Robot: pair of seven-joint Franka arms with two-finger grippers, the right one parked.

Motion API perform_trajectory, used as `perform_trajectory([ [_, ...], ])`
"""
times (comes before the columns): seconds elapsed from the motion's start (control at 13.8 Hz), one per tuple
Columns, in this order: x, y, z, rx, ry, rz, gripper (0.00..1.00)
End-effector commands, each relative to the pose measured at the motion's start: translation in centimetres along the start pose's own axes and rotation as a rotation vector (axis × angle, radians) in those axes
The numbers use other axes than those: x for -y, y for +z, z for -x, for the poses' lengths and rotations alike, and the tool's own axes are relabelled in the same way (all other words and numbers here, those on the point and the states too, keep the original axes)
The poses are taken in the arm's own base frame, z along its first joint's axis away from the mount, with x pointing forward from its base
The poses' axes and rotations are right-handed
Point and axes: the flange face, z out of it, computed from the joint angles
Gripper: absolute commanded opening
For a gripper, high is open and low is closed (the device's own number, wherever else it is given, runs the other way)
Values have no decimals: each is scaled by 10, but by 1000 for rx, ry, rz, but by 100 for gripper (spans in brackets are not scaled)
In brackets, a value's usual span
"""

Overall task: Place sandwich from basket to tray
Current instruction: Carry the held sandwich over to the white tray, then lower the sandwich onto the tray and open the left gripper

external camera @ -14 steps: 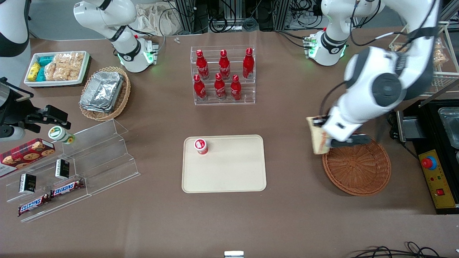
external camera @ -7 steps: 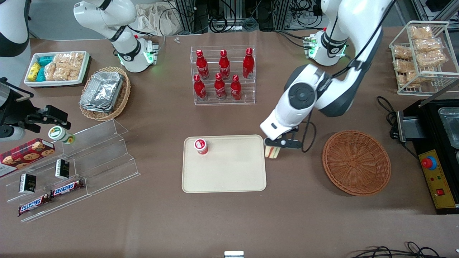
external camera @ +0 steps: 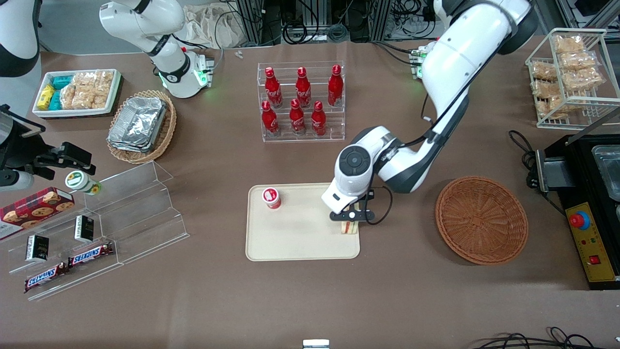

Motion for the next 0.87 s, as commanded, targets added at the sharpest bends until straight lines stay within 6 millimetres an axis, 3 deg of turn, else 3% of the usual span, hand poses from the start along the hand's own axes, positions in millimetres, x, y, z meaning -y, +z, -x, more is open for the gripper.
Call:
perform_trajectory([
  [0.0, -14, -3, -8, -38, -25, 10, 14],
  [0.07, -14, -4, -10, -47, -57, 18, 48],
  [0.14, -14, -5, -11, -58, -62, 19, 98],
  [0.29, -9, -23, -15, -86, -71, 20, 100],
  [0.43, -4, -69, -16, -130, -88, 34, 100],
  [0.58, 31, -112, -27, -126, -136, 4, 100],
  [0.65, 43, -138, -28, -119, -169, 28, 100],
  [0.8, 64, -172, -30, -115, -153, 43, 100],
])
